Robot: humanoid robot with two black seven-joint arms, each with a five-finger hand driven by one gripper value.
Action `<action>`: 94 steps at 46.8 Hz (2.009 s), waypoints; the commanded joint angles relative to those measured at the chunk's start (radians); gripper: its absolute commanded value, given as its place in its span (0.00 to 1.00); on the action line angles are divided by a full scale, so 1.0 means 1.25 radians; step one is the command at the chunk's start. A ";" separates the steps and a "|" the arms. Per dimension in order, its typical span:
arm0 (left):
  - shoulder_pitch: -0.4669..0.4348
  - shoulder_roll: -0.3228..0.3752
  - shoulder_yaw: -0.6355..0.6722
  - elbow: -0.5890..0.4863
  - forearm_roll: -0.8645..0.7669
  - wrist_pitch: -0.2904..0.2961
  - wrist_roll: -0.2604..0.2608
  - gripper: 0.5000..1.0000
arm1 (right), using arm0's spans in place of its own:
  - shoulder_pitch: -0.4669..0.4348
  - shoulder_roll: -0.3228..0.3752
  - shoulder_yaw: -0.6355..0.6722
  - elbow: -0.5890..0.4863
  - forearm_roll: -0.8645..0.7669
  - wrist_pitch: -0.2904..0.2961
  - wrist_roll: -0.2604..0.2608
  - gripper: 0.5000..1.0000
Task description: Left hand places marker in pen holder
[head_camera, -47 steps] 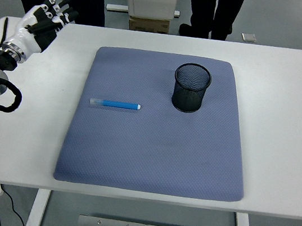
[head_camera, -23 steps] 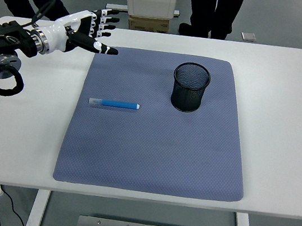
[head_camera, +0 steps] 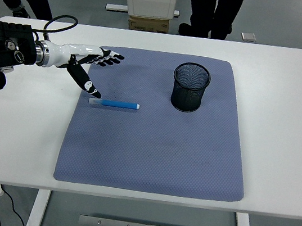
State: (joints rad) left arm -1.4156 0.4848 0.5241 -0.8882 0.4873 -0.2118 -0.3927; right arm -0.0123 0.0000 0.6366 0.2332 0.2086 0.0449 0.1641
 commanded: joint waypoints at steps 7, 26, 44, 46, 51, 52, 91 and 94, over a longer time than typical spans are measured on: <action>-0.003 -0.039 0.003 0.002 0.031 0.001 0.001 1.00 | 0.000 0.000 0.000 0.000 0.000 0.000 0.000 1.00; -0.032 -0.128 0.048 0.011 0.129 0.001 0.002 1.00 | 0.000 0.000 0.000 0.001 0.000 0.000 0.000 1.00; -0.057 -0.140 0.101 0.036 0.177 0.000 0.002 1.00 | 0.000 0.000 0.000 0.000 0.000 0.000 0.000 1.00; -0.057 -0.140 0.106 0.037 0.177 0.000 0.002 1.00 | 0.000 0.000 0.000 0.000 0.000 0.000 0.000 1.00; -0.057 -0.141 0.119 0.037 0.177 0.000 0.002 1.00 | 0.000 0.000 0.000 0.000 0.000 0.000 0.000 1.00; -0.057 -0.141 0.122 0.037 0.177 0.000 0.002 1.00 | 0.000 0.000 0.000 0.000 0.000 0.000 0.000 1.00; -0.057 -0.147 0.133 0.038 0.225 -0.002 0.002 0.52 | 0.000 0.000 0.000 0.000 0.000 0.000 0.000 1.00; -0.057 -0.149 0.133 0.038 0.225 -0.001 0.002 0.44 | 0.000 0.000 0.000 0.000 0.000 0.000 0.000 1.00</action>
State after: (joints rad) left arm -1.4865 0.3008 0.6903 -0.8414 0.7682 -0.2144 -0.3896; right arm -0.0123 0.0000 0.6366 0.2331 0.2086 0.0448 0.1641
